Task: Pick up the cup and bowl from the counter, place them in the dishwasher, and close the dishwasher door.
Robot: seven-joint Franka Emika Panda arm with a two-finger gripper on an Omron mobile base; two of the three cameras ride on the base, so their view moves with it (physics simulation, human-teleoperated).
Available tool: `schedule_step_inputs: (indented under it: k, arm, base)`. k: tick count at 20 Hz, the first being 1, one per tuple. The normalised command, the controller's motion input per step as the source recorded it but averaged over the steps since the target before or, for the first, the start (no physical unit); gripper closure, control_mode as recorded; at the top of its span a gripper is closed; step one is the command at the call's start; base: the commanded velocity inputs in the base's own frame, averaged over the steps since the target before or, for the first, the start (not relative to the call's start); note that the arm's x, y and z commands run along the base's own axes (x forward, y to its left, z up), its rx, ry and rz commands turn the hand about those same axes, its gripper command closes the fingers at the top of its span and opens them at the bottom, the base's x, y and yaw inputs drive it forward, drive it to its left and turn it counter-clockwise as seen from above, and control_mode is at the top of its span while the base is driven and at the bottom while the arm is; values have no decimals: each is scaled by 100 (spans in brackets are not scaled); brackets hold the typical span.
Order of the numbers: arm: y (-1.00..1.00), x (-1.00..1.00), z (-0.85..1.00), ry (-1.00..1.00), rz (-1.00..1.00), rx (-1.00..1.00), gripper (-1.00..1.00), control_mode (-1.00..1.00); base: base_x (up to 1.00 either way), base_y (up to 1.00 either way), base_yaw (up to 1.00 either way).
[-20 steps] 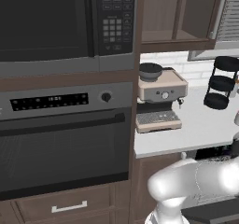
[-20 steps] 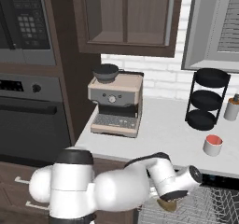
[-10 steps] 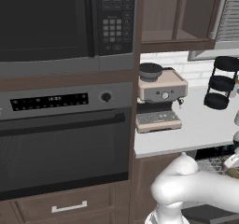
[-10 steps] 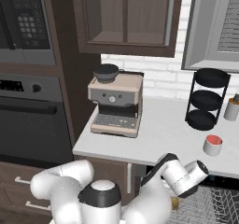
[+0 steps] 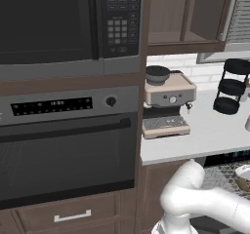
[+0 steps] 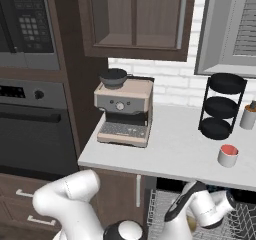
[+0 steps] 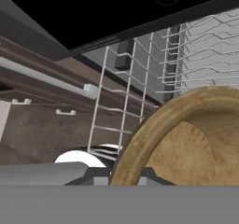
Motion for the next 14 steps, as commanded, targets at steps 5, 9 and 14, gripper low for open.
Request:
schedule_step_inputs:
  k: [5,9,14]
  arm:
    - [0,51,-21,-11,-24,0,100,-100]
    - [0,54,-41,-7,-20,0,100,-100]
    - [-9,29,-59,-4,-13,0,100,-100]
  base:
    - [0,0,0]
    - [0,0,0]
    - [0,0,0]
